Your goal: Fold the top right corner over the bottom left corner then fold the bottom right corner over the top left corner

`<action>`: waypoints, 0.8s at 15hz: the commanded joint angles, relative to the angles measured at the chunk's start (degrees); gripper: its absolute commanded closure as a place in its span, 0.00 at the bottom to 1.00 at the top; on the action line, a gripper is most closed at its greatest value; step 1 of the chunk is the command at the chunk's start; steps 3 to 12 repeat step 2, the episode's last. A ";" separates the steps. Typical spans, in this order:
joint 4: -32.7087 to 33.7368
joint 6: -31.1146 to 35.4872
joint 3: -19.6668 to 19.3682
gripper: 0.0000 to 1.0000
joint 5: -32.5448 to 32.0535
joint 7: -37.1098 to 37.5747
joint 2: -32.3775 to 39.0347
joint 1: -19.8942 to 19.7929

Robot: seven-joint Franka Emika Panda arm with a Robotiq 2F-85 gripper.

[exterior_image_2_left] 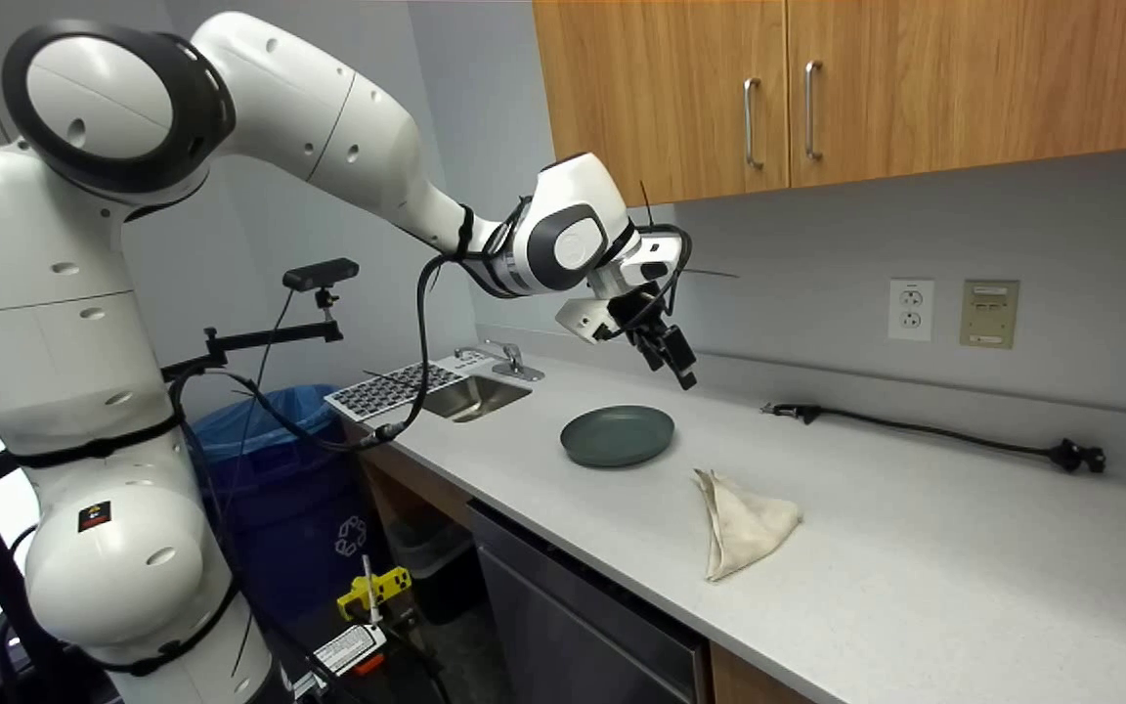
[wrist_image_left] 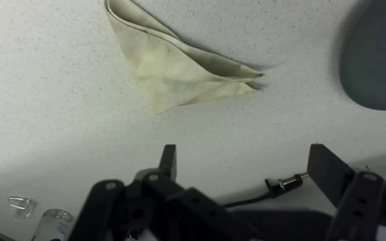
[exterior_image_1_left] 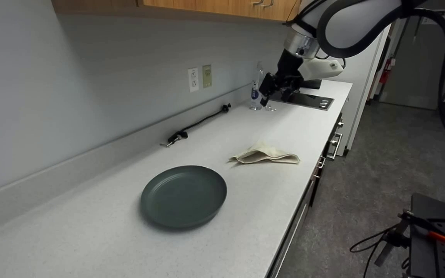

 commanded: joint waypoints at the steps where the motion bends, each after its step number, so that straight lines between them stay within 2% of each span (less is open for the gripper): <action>1: 0.06 -0.09 1.21 0.00 0.01 -0.13 -0.01 -1.26; 12: 0.06 -0.09 1.21 0.00 0.01 -0.13 -0.01 -1.26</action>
